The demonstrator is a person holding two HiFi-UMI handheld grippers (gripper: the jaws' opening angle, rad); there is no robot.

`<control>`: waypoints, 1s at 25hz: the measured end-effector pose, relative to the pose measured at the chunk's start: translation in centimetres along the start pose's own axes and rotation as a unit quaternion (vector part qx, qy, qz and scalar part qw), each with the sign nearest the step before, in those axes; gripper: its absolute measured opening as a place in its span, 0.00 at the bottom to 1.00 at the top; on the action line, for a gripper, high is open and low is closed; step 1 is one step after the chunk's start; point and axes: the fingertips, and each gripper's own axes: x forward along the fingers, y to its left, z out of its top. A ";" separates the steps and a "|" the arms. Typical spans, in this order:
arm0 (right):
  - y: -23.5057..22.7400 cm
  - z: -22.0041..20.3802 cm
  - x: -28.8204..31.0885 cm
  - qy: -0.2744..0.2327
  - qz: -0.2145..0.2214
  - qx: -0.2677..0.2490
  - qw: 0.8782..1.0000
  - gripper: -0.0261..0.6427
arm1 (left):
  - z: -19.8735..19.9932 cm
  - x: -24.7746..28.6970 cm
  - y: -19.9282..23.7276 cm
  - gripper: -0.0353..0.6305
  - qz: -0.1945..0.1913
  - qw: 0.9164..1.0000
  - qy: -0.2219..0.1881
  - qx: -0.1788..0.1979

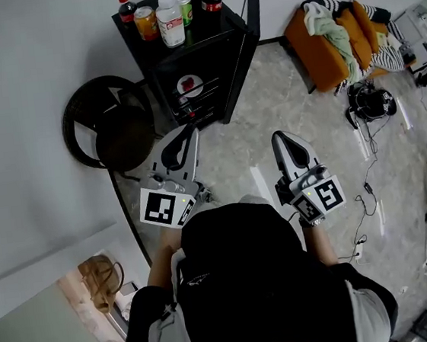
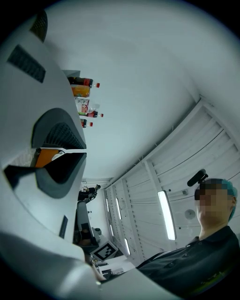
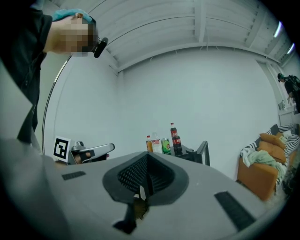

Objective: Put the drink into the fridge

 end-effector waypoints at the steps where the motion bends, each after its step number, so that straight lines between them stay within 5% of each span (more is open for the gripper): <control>1: 0.0 0.0 0.6 0.001 0.001 0.000 1.000 0.04 | 0.0 0.3 0.5 0.07 0.001 1.000 0.001 0.000; 11: -2.0 -1.0 6.4 0.017 0.039 0.017 0.999 0.04 | 0.1 3.3 4.2 0.07 0.040 0.999 0.014 0.008; 25: -9.5 0.6 19.8 0.029 0.176 0.022 0.984 0.04 | 2.0 13.7 11.5 0.18 0.166 0.984 0.017 0.055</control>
